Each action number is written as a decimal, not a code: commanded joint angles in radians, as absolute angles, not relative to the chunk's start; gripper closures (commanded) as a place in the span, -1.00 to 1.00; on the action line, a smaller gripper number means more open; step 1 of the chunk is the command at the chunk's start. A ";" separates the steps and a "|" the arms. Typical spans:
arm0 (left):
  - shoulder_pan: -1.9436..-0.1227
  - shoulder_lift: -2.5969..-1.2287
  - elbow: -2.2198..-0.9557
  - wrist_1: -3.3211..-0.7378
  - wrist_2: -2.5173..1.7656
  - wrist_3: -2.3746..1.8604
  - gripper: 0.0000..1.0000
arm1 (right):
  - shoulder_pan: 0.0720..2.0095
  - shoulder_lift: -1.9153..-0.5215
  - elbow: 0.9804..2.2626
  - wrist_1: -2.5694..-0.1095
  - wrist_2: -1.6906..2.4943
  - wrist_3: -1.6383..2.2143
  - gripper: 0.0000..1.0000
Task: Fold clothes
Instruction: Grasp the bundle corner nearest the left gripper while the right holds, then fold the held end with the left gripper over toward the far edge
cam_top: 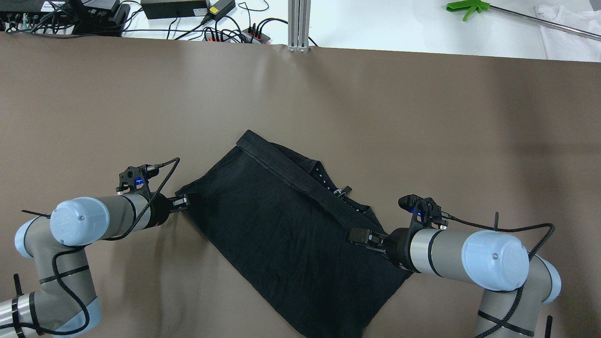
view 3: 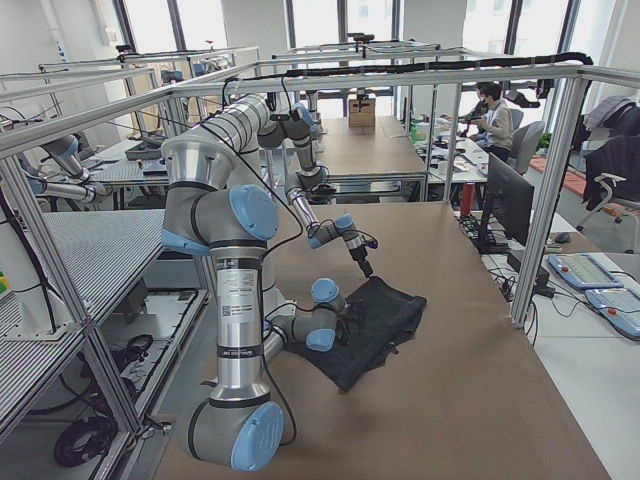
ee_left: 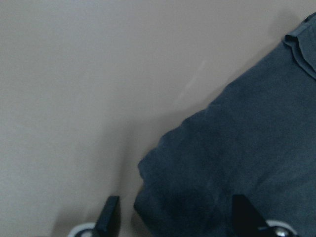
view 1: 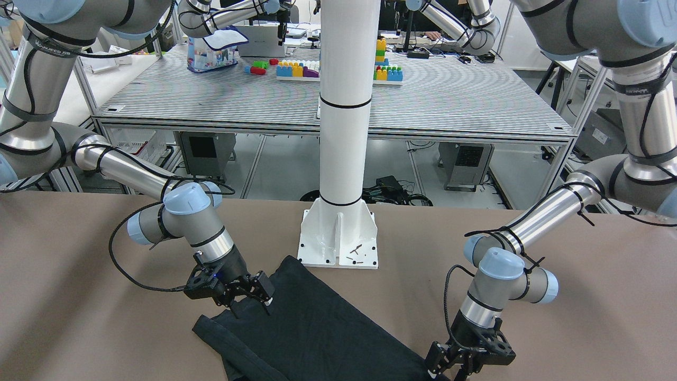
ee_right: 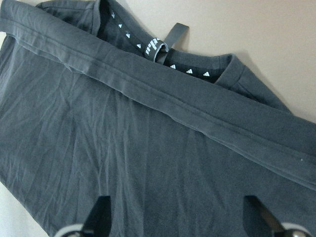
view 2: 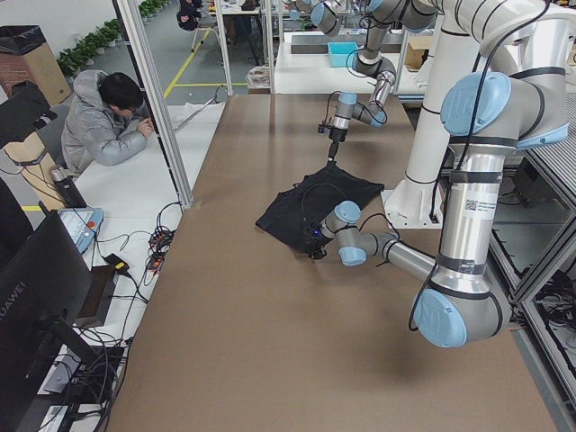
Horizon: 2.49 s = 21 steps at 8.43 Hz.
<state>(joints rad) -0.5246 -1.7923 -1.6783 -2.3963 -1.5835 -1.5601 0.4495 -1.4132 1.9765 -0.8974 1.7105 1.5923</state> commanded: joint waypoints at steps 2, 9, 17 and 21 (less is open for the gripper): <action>-0.523 -1.813 -1.675 -2.391 -1.589 -1.557 1.00 | 0.451 -1.413 1.965 -0.896 1.709 1.594 -0.89; -0.718 -2.174 -1.457 -2.174 -1.624 -1.497 1.00 | 0.456 -1.414 1.965 -0.896 1.710 1.592 -0.89; -0.753 -2.566 -0.983 -2.201 -1.508 -1.494 1.00 | 0.468 -1.413 1.967 -0.899 1.675 1.592 -0.89; -0.752 -2.583 -0.977 -2.203 -1.430 -1.494 -1.00 | 0.471 -1.402 1.967 -0.916 1.672 1.591 -0.89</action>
<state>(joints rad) -0.7512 -2.5671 -0.9817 -2.2015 -1.4632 -1.4940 0.4687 -1.4121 1.9659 -0.8998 1.6725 1.5922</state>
